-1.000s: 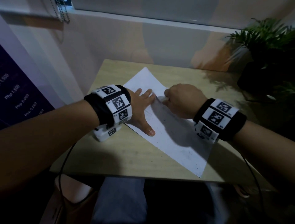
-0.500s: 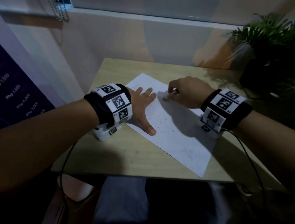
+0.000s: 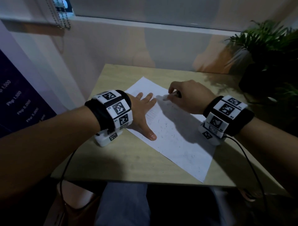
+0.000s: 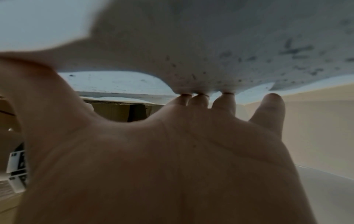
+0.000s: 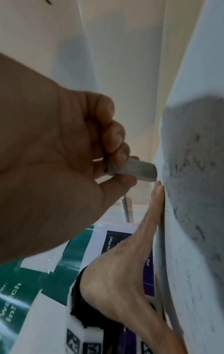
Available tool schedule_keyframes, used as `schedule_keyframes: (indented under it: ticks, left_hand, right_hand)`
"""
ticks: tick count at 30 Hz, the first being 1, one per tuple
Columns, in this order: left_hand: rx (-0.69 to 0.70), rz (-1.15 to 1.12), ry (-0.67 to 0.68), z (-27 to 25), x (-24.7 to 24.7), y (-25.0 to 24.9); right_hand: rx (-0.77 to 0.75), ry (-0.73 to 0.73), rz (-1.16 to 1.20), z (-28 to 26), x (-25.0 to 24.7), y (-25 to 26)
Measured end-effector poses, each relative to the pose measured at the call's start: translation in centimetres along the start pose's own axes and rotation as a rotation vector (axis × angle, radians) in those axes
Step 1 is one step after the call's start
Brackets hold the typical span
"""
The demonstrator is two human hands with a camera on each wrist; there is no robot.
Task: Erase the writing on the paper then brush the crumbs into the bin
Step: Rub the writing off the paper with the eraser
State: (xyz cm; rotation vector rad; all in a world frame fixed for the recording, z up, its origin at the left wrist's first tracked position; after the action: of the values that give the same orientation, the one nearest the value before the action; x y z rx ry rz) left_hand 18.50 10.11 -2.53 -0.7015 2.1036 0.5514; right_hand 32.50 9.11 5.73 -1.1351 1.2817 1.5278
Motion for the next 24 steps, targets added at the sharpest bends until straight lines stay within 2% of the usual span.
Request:
schedule_keyframes:
  ticks: [3, 5, 8, 10, 13, 15, 19, 24]
  left_hand:
    - [0.011, 0.001, -0.005, 0.1, -0.2, -0.5]
    - [0.018, 0.007, -0.005, 0.1, -0.3, -0.7]
    - [0.019, 0.001, -0.006, 0.1, -0.2, -0.7]
    - [0.014, -0.003, -0.001, 0.0, -0.2, -0.7]
    - [0.022, -0.018, 0.009, -0.1, -0.2, -0.8]
    - [0.016, -0.02, 0.012, 0.0, -0.1, -0.6]
    - [0.005, -0.005, 0.035, 0.3, 0.2, -0.4]
    - [0.016, -0.016, 0.051, 0.3, 0.4, -0.5]
  right_hand:
    - [-0.097, 0.037, 0.095, -0.4, 0.7, 2.0]
    - [-0.091, 0.095, 0.125, -0.4, 1.7, 2.4]
    - [-0.039, 0.098, 0.055, 0.1, 2.2, 1.7]
    - [-0.066, 0.114, 0.062, -0.1, 2.2, 2.1]
    - [-0.195, 0.254, 0.17, -1.8, 2.7, 4.1]
    - [-0.196, 0.309, 0.185, -2.8, 3.1, 4.1]
    - [-0.114, 0.256, -0.061, -4.1, 4.2, 2.5]
    - [-0.196, 0.228, 0.074, -4.8, 3.9, 4.2]
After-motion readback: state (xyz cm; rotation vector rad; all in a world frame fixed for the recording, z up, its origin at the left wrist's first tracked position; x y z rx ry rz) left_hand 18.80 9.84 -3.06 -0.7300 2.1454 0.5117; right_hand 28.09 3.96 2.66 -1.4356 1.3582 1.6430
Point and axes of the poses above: each hand's wrist, its own z-axis towards the middle knuckle, its own x-axis out of the palm, y = z × x, the point moved 10 cm from there along z, towards the middle knuckle, and after that the axes turned 7 degrees about z, right-handed, at the moved point
